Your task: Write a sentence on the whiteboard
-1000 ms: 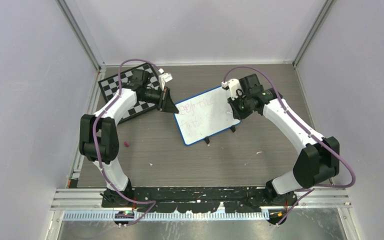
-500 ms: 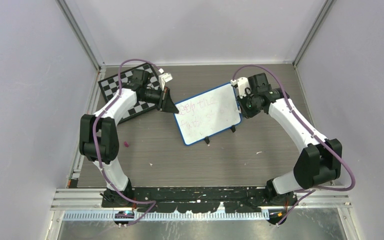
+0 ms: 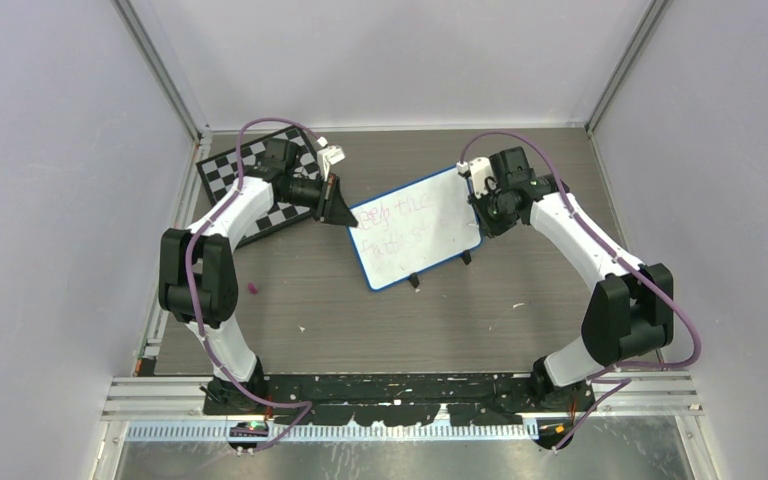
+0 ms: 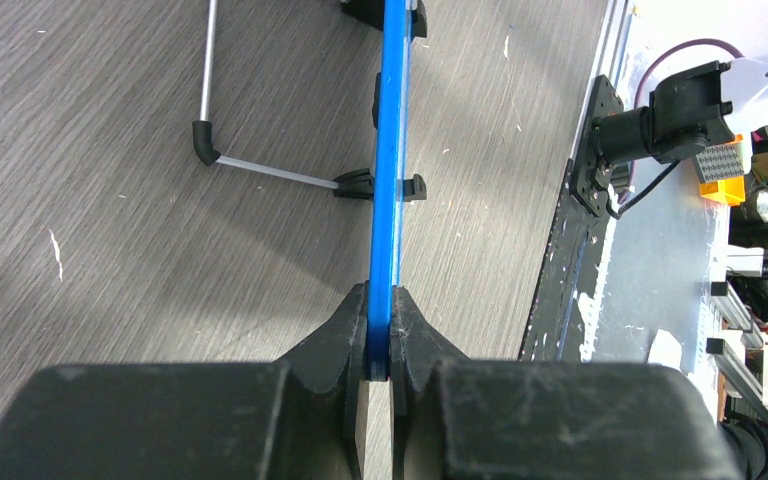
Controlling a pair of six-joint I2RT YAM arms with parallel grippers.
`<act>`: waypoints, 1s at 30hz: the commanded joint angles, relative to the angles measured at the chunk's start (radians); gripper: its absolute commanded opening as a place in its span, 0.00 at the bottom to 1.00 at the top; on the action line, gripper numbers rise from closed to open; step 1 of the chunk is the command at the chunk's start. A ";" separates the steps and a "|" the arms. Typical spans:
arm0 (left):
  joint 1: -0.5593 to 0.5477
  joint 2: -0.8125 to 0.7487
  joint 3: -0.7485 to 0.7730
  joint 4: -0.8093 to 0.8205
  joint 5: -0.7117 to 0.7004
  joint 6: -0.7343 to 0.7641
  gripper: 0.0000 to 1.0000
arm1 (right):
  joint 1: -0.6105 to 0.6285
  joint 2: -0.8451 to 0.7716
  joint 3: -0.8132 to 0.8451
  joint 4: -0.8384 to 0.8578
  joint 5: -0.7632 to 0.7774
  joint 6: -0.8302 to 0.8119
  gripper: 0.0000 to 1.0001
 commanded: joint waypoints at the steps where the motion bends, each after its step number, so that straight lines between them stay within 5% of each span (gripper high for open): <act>1: -0.014 0.010 0.004 0.007 -0.058 0.033 0.00 | 0.000 -0.008 0.007 0.044 0.018 -0.006 0.00; 4: -0.013 0.008 0.017 -0.004 -0.058 0.029 0.07 | 0.000 -0.025 0.045 -0.008 -0.001 -0.005 0.00; 9: -0.009 -0.014 0.061 -0.048 -0.061 0.030 0.48 | -0.001 -0.077 0.173 -0.156 -0.084 -0.010 0.00; 16: 0.020 -0.038 0.206 -0.151 -0.049 0.009 0.83 | 0.000 -0.158 0.179 -0.258 -0.215 -0.013 0.00; 24: 0.172 -0.161 0.239 -0.282 -0.026 0.040 0.87 | 0.000 -0.266 0.097 -0.208 -0.366 0.061 0.00; 30: 0.442 -0.214 0.190 -0.593 -0.049 0.327 0.85 | 0.000 -0.268 0.020 -0.149 -0.439 0.101 0.00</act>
